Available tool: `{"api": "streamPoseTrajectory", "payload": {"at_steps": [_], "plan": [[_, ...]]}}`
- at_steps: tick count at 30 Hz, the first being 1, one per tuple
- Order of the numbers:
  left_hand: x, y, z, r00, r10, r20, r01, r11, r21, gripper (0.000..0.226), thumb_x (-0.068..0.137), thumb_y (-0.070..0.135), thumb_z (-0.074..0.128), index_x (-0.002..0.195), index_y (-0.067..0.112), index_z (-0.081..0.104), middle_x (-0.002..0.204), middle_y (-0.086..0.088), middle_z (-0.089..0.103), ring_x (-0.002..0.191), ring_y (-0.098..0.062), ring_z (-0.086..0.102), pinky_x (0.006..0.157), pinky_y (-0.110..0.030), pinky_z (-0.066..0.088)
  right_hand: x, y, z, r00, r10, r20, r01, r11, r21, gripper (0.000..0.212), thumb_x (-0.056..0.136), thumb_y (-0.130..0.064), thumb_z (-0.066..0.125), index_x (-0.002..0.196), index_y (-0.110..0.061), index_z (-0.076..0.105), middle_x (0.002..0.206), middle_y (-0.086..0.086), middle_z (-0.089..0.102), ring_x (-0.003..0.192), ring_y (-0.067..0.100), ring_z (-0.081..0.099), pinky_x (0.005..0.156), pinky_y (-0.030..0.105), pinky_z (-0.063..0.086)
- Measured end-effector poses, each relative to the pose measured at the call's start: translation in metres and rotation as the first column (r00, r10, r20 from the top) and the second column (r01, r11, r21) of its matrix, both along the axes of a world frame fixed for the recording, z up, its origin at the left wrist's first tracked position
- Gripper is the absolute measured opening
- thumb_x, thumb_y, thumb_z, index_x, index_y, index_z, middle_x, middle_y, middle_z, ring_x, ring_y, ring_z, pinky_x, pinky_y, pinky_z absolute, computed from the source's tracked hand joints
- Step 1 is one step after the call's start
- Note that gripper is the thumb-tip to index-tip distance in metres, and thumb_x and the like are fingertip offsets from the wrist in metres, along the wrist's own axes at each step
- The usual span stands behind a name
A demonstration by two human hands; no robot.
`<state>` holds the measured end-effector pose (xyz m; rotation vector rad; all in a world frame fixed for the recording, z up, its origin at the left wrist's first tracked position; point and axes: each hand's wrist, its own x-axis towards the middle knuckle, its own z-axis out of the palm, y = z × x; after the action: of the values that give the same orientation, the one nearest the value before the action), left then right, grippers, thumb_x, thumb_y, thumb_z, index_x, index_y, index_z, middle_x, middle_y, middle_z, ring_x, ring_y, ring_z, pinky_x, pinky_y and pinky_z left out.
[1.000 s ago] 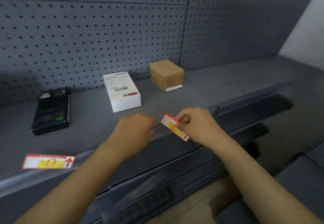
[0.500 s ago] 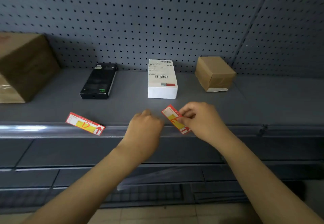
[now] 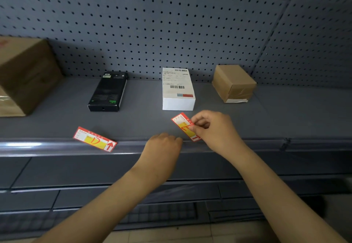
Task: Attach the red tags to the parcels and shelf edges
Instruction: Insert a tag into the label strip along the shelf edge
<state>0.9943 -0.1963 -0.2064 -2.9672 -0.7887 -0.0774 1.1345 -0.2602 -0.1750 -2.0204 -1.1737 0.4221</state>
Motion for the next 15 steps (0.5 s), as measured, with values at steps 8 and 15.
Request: {"api": "streamPoseTrajectory", "payload": {"at_steps": [8, 15], "plan": [[0.004, 0.003, 0.002, 1.000, 0.026, 0.002, -0.026, 0.999, -0.028, 0.030, 0.087, 0.008, 0.052, 0.115, 0.017, 0.056, 0.114, -0.004, 0.058, 0.104, -0.022, 0.056, 0.080, -0.030, 0.046, -0.002, -0.002, -0.003, 1.000, 0.006, 0.000, -0.006, 1.000, -0.007, 0.011, 0.083, -0.007, 0.070, 0.094, -0.009, 0.070, 0.084, 0.004, 0.067, 0.058, 0.000, 0.058, 0.045, 0.001, 0.041], [0.012, -0.001, 0.003, 0.999, 0.040, -0.013, -0.040, 0.999, 0.017, 0.032, 0.090, 0.009, 0.049, 0.122, 0.013, 0.049, 0.120, -0.008, 0.056, 0.106, -0.023, 0.054, 0.084, -0.032, 0.046, -0.004, 0.000, -0.009, 1.000, 0.015, 0.011, -0.015, 1.000, 0.015, 0.010, 0.081, -0.013, 0.073, 0.090, -0.018, 0.070, 0.083, -0.003, 0.068, 0.069, -0.001, 0.060, 0.056, 0.006, 0.047]]}}
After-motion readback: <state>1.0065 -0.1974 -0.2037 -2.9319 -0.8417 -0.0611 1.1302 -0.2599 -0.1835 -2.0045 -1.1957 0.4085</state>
